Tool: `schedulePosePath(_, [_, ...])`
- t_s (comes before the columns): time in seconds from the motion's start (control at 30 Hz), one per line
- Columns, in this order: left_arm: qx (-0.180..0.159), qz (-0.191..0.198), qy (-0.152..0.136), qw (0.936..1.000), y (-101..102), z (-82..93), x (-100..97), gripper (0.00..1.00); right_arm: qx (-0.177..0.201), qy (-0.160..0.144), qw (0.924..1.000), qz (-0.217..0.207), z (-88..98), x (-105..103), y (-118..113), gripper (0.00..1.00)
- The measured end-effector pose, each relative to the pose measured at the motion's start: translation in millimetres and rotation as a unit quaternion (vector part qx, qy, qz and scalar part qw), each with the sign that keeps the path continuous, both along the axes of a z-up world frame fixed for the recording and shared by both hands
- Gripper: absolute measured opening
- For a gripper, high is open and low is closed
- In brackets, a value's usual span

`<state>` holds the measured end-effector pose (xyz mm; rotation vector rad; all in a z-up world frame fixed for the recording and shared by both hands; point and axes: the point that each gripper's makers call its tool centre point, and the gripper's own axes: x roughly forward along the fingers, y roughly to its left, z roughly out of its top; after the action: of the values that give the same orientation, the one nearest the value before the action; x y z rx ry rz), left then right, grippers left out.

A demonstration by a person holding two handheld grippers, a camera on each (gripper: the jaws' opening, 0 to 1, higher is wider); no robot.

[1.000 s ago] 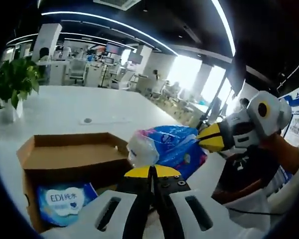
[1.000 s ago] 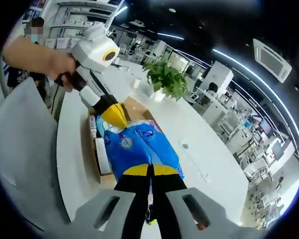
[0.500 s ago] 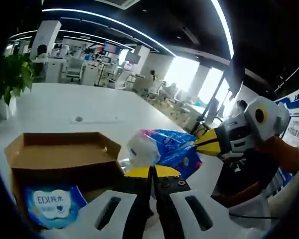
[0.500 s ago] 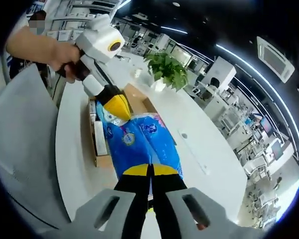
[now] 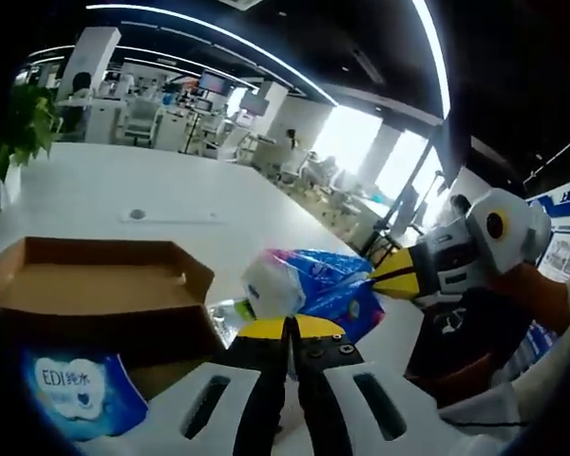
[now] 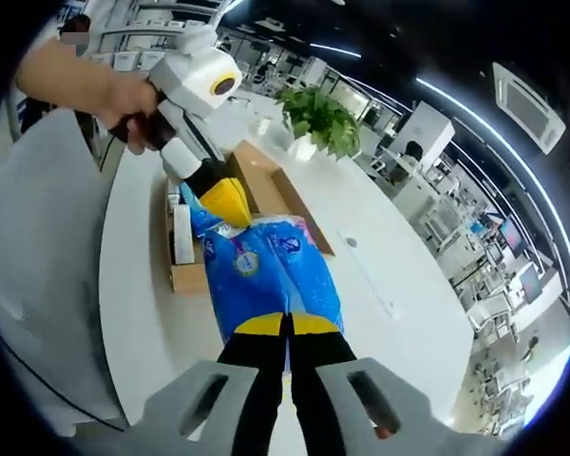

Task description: Operate the shoe box by opening the lid, removing the specified soft item, and placing it in the target area until the item is outside and the box remains undamaged.

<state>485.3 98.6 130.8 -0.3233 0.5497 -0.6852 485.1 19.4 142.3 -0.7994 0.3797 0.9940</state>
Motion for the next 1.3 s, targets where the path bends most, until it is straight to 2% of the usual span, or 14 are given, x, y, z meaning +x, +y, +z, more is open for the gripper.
schedulePosePath(0.4, [-0.028,0.008,0.02,0.9994,-27,-17.7,11.8,0.0,-0.012,-0.003,0.9999,0.009,-14.5,13,-27,0.0])
schedulePosePath(0.73, [-0.044,0.021,0.043,0.9979,-40,-31.5,18.3,0.02,-0.006,-0.017,0.9997,0.018,-11.1,22,-38,0.0])
schedulePosePath(0.87, [-0.037,0.027,0.042,0.9981,-41,-35.0,21.4,0.0,-0.003,-0.022,0.9996,0.02,-9.7,26,-41,0.0])
schedulePosePath(0.97, [-0.042,0.024,0.048,0.9976,-44,-34.9,20.5,0.0,-0.004,-0.023,0.9995,0.019,-12.9,29,-45,0.0])
schedulePosePath(1.07, [-0.033,0.022,0.046,0.9981,-43,-35.4,19.4,0.0,-0.011,-0.024,0.9995,0.017,-18.6,34,-52,0.0])
schedulePosePath(1.3, [-0.006,0.018,0.033,0.9993,-30,-29.5,16.0,0.0,-0.017,-0.021,0.9995,0.015,-25.7,42,-67,0.0])
